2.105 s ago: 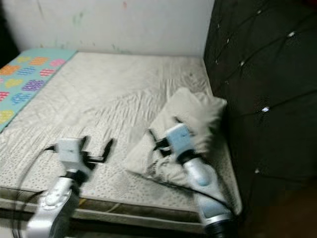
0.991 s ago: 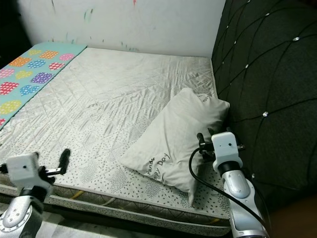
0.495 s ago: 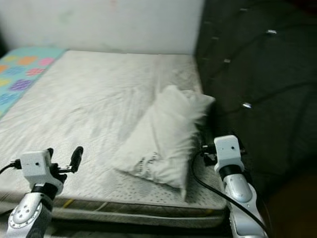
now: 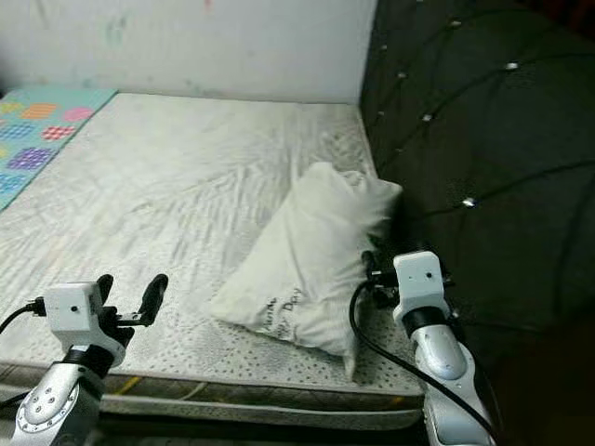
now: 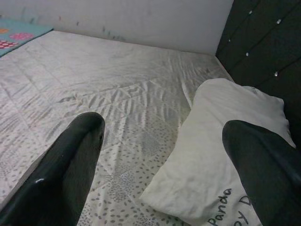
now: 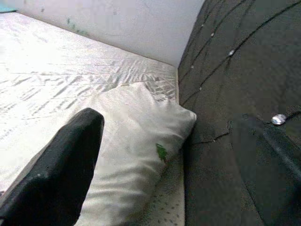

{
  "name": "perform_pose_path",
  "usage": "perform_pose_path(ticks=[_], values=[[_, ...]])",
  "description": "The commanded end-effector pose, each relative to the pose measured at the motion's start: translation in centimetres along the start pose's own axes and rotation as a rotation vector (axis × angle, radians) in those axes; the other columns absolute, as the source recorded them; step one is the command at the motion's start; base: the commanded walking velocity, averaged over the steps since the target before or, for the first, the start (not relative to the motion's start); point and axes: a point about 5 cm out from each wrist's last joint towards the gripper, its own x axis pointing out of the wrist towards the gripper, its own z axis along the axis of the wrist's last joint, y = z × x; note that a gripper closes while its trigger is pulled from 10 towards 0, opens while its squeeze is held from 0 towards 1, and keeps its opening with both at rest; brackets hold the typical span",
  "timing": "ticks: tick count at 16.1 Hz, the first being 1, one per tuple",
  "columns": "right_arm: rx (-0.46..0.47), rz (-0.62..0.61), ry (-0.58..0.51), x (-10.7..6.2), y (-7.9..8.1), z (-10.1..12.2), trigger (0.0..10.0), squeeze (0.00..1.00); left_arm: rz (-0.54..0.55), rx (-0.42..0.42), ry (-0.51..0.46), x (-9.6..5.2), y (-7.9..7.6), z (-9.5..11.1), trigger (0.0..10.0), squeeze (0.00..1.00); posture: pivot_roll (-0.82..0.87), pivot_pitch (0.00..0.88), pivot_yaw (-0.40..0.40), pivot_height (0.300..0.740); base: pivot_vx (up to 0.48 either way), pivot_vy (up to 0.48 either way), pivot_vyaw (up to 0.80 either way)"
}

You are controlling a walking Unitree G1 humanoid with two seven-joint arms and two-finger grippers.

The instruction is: Clean up the room

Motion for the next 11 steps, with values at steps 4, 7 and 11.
perform_pose_path(ticks=[4,7,11], values=[[0.01,-0.012,-0.005,0.05,-0.36,0.41,10.0,0.0,-0.023,0.004,0.003,-0.12,-0.39,0.42,10.0,0.0,-0.15,0.007,0.008,0.74,0.0,0.0,-0.6],[0.015,-0.003,-0.006,0.19,-0.04,0.54,10.0,0.0,-0.03,0.011,0.008,-0.28,-0.41,0.49,10.0,0.0,-0.15,0.013,0.008,0.74,0.0,0.0,-0.15],[0.015,0.004,-0.005,0.21,0.04,0.57,10.0,0.0,-0.014,-0.003,0.025,-0.23,-0.36,0.37,10.0,0.0,-0.15,0.015,0.008,0.74,0.0,-0.066,0.0]])
